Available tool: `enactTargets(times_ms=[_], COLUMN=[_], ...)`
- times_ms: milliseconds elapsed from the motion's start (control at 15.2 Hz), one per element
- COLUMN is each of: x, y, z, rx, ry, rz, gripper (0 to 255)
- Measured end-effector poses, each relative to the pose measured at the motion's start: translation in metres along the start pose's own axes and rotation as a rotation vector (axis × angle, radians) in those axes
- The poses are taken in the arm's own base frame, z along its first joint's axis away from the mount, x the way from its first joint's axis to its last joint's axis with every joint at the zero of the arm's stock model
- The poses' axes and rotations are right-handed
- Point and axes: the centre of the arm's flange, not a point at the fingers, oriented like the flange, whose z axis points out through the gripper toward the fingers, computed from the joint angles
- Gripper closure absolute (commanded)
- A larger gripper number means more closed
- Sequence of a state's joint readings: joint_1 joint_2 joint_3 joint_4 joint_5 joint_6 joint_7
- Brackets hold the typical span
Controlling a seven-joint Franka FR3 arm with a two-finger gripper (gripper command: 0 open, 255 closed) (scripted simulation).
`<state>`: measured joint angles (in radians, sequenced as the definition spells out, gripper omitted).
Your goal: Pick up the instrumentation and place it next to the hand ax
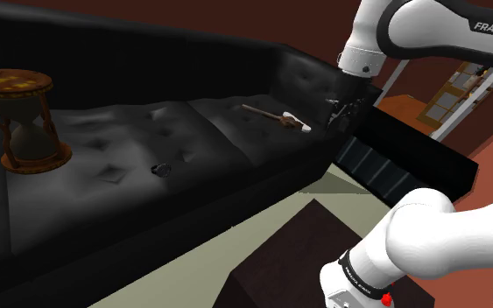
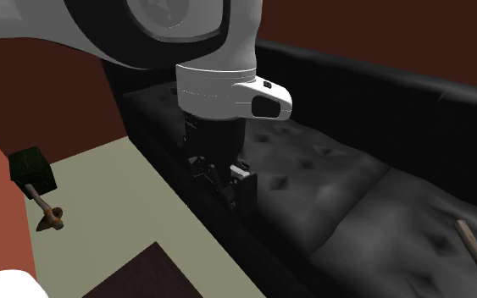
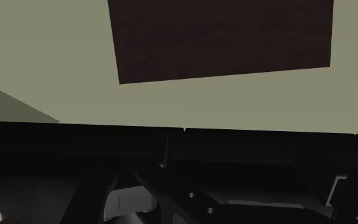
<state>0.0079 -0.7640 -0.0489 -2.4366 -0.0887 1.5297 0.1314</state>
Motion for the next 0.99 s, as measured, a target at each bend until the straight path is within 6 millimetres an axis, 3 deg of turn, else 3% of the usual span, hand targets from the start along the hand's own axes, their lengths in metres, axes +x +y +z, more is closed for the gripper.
enactTargets(times_ms=[132,264,990], x=[0.004,0.014,0.088], y=[-0.003,-0.019,-0.120], z=[0.003,0.015,0.076], rx=[-0.002,-0.010,-0.061], ry=[0.003,0.016,0.113], rz=[-0.002,-0.010,-0.060], gripper=[0,0,0])
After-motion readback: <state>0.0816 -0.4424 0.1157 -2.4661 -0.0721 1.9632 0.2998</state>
